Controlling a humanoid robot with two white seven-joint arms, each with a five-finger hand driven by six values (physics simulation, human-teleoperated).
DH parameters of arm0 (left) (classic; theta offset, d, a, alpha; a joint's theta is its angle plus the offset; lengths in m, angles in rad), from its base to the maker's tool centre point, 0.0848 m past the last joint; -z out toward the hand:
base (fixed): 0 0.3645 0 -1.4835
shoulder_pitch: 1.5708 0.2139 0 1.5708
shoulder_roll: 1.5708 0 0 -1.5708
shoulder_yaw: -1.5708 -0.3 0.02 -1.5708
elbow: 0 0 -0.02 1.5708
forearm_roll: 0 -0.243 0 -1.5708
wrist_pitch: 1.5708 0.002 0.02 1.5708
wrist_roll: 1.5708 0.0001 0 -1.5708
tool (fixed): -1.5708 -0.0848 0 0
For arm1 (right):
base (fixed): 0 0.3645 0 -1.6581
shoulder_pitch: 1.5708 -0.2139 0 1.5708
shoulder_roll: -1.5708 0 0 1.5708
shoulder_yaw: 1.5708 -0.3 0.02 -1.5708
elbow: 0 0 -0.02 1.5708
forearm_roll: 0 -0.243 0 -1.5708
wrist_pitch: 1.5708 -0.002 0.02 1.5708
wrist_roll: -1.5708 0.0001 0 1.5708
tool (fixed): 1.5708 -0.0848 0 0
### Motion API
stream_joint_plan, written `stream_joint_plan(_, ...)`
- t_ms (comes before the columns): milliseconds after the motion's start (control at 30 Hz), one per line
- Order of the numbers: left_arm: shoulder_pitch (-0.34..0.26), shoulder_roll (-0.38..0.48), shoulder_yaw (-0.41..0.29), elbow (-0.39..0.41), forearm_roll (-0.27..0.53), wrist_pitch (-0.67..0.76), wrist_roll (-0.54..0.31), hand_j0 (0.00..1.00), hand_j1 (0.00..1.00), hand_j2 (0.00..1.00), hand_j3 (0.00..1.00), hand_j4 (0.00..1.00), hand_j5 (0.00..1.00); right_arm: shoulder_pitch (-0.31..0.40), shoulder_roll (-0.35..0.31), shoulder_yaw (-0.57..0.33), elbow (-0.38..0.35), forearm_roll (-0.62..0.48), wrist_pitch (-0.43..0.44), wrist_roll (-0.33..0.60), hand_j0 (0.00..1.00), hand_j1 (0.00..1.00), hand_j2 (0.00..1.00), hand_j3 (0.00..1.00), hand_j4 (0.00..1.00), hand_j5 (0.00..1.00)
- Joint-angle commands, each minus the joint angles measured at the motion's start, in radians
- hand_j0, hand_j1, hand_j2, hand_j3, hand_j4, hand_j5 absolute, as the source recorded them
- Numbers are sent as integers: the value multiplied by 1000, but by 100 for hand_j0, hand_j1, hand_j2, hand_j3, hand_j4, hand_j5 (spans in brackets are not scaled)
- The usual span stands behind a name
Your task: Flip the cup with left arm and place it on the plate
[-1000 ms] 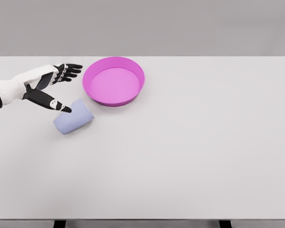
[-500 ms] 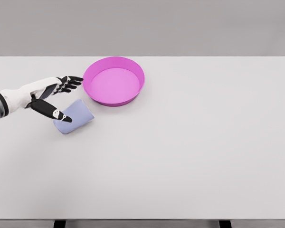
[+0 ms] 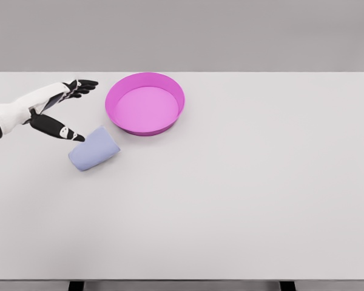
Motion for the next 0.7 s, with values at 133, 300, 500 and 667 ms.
stream_joint_plan(133, 63, -13, 47, 0, -20, -12, 1, 100, 100, 100, 100, 100, 100, 0, 0, 0, 0, 0, 0, 0, 100, 100, 100, 100, 100, 100)
stream_joint_plan(300, 90, -30, 53, 0, -20, -10, 1, 100, 100, 100, 100, 100, 100, 0, 0, 1, 0, 0, 0, 0, 100, 100, 100, 100, 100, 100)
stream_joint_plan(500, 132, -56, 74, 0, -20, -9, 0, 100, 100, 100, 100, 100, 100, 0, 0, 0, 0, 0, 0, 0, 100, 100, 100, 100, 100, 100)
stream_joint_plan(667, 170, -56, 133, 0, -18, -9, -2, 100, 100, 100, 100, 100, 100, 0, 0, 0, 0, 0, 0, 0, 100, 100, 100, 100, 100, 100)
